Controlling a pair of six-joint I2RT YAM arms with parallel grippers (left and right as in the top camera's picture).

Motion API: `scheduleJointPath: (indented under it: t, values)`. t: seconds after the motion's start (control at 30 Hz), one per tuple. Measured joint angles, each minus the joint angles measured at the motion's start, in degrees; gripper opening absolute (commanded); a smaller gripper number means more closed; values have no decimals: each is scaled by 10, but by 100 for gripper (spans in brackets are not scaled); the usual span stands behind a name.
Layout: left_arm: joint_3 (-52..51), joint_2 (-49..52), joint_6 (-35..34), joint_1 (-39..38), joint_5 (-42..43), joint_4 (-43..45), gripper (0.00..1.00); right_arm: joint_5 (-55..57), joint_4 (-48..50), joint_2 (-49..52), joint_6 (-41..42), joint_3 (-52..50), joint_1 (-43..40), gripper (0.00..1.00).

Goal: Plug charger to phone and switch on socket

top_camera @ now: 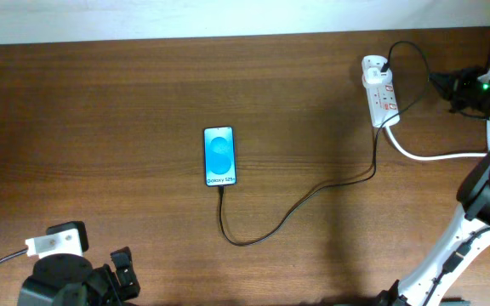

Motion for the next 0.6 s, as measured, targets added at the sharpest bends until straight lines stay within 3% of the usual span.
scheduleJointPath:
  t: [0.6]
  values:
    - [0,0,0,0,0,0,99,97,-80,2,12,0,59,4]
